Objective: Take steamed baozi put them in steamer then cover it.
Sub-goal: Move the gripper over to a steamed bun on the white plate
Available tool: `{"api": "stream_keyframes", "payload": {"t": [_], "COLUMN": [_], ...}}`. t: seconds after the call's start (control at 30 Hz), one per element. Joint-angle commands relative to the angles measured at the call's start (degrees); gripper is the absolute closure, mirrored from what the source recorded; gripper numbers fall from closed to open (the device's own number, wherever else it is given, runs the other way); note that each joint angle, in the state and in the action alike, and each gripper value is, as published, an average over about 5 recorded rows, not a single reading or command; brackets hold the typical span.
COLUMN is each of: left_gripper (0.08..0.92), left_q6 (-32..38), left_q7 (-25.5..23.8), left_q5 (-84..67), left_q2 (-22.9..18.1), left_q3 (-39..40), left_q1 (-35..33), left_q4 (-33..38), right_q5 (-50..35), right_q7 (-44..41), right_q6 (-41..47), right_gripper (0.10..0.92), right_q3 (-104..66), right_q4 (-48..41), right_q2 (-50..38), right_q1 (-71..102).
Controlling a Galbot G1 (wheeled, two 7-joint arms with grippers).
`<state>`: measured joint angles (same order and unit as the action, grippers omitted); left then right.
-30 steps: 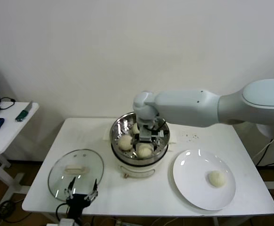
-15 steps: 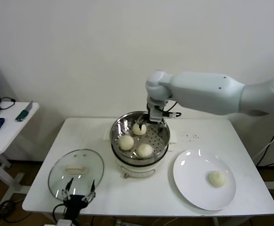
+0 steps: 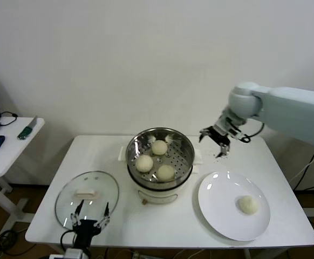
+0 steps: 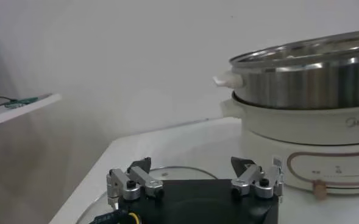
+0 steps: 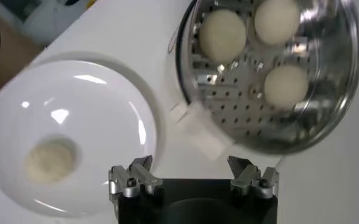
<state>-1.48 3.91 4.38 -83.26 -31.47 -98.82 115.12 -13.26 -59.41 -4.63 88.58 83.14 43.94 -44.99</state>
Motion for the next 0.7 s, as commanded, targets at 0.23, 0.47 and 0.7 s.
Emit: {"api": "stream_keyframes", "payload": {"t": [0.23,0.47,0.7], "left_gripper": [0.177,0.177,0.177], "left_q6": [-0.3,0.1,0.0], "left_q7": [-0.1,-0.1,-0.1], "left_q5": [0.5,0.2,0.0], "left_q2": [-0.3,-0.7,-0.6], "left_q3": [0.1,0.0,-0.3], "left_q1": [-0.8,-0.9,-0.6], "left_q4": [1.1,0.5,0.5], "right_q5": [-0.6,4.8,6.2], "right_q7": [0.4,1.9,3.0], "right_q6": [16.3,17.8,18.0], "right_gripper": [0.203,0.203,0.203], "right_q3": [-7.8,-12.2,-17.3], "right_q4": [4.7,4.7,1.3], "right_q2": [-24.1,-24.3,-22.8], "right_q1": [19.2,27.8,34.7]}}
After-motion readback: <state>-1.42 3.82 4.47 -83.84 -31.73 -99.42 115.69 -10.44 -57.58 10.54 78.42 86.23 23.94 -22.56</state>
